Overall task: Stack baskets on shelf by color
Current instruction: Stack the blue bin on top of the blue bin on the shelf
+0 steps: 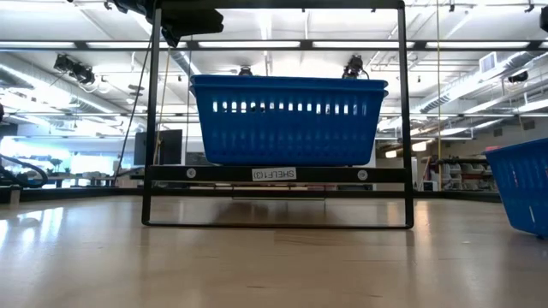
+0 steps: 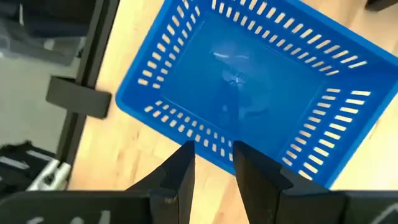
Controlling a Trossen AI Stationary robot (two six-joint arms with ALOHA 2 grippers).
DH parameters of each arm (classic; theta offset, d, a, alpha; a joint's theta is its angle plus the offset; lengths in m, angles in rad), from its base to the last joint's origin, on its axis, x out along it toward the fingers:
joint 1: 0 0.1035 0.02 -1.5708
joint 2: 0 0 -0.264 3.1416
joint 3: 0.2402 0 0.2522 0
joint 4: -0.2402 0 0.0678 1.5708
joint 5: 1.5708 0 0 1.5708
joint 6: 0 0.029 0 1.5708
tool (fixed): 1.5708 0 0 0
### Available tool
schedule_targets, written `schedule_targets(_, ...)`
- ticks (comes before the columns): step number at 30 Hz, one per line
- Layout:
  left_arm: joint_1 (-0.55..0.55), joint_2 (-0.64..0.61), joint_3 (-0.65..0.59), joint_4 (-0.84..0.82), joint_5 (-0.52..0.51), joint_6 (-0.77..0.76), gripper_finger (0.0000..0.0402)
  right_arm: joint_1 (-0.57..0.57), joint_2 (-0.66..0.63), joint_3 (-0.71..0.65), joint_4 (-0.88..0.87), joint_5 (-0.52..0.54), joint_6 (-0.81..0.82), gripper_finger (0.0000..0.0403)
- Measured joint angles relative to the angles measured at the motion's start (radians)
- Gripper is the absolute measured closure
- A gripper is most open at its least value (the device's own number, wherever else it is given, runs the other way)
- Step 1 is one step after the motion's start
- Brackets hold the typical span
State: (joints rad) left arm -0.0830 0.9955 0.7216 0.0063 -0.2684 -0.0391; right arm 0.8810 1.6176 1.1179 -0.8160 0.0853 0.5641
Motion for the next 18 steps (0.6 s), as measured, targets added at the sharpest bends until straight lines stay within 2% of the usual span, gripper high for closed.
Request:
schedule_targets(10, 0.000, 0.000, 0.000, 0.000, 0.000, 0.001, 0.0285, 0.000, 0.000, -0.003, -0.079, 0.013, -0.044, 0.0287)
schedule_targets(18, 0.000, 0.000, 0.000, -0.001, 0.000, 0.001, 0.0285, 0.001, 0.001, -0.128, 0.033, 0.015, -0.036, 0.0284)
